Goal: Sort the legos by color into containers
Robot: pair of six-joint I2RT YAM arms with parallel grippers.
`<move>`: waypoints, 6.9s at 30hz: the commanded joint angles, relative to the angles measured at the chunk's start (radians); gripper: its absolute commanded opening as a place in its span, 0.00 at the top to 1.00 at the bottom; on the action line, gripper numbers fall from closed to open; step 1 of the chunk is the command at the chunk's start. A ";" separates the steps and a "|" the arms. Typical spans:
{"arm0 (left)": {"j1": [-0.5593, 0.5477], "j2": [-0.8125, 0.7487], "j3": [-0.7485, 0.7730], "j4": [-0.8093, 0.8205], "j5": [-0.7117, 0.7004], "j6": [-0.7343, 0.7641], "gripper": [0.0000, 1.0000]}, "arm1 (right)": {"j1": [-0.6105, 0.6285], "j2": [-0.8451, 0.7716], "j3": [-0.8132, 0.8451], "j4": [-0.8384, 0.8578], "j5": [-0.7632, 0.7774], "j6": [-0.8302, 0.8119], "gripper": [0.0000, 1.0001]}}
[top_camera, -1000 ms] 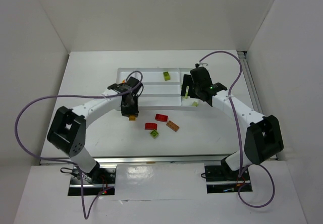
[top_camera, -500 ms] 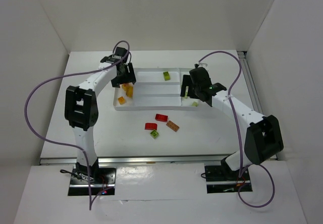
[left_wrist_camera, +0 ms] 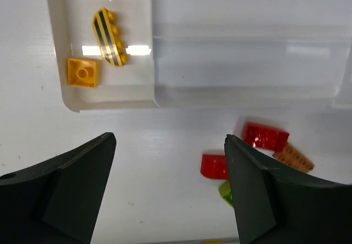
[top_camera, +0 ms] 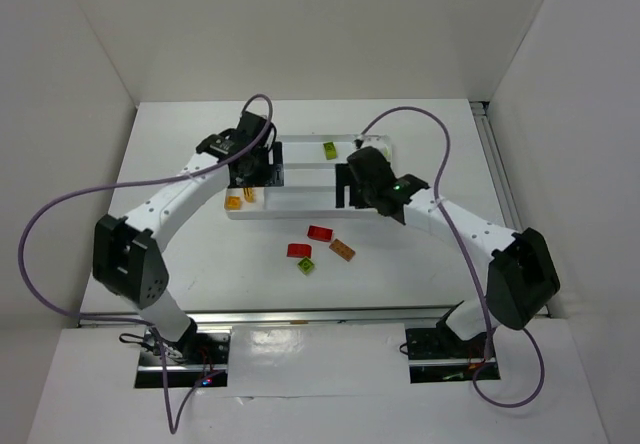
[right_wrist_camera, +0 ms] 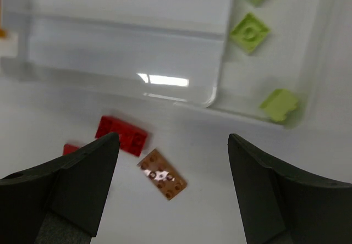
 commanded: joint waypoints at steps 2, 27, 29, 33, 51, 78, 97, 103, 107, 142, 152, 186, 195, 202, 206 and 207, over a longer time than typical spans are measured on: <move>-0.060 -0.110 -0.115 -0.006 0.026 0.025 0.09 | 0.184 0.058 0.010 -0.038 0.072 -0.007 0.13; 0.079 -0.150 -0.026 -0.037 -0.013 0.033 0.09 | 0.215 0.248 -0.131 0.033 -0.162 -0.151 0.20; 0.079 -0.150 -0.017 -0.037 -0.002 0.033 0.09 | 0.215 0.248 -0.152 0.042 -0.171 -0.151 0.24; 0.079 -0.150 -0.017 -0.028 0.016 0.033 0.09 | 0.215 0.236 -0.172 0.062 -0.205 -0.142 0.48; 0.088 -0.130 0.009 -0.009 0.084 0.033 0.09 | 0.042 0.200 0.268 -0.047 -0.018 -0.137 0.77; 0.098 -0.164 -0.072 0.002 0.121 0.042 0.07 | -0.024 0.522 0.581 -0.027 -0.058 -0.139 0.16; 0.116 -0.180 -0.058 0.034 0.070 -0.010 0.07 | 0.462 0.165 -0.010 0.042 -0.047 -0.090 0.00; 0.127 -0.190 -0.058 0.034 0.041 -0.010 0.07 | 0.462 0.227 -0.042 0.148 -0.136 -0.116 0.06; 0.127 -0.190 -0.058 0.034 0.041 -0.001 0.07 | 0.472 0.281 -0.031 0.166 -0.122 -0.116 0.28; 0.177 -0.242 -0.126 0.063 0.026 0.013 0.07 | 0.070 0.842 1.061 -0.124 0.043 -0.168 0.58; 0.187 -0.262 -0.135 0.063 0.067 0.013 0.07 | 0.019 0.960 1.162 -0.067 0.017 -0.100 0.57; 0.142 -0.219 -0.250 0.156 0.207 -0.038 0.09 | 0.274 0.218 -0.037 0.172 -0.130 -0.200 0.12; 0.142 -0.238 -0.250 0.156 0.207 -0.038 0.09 | 0.274 0.343 0.030 0.152 -0.027 -0.241 0.09; 0.142 -0.238 -0.250 0.156 0.207 -0.029 0.09 | 0.274 0.388 0.039 0.188 0.011 -0.232 0.22; 0.142 -0.229 -0.250 0.156 0.216 -0.029 0.09 | 0.274 0.420 0.049 0.208 0.002 -0.232 0.25; 0.142 -0.229 -0.250 0.156 0.216 -0.029 0.09 | 0.274 0.420 0.049 0.208 0.002 -0.232 0.25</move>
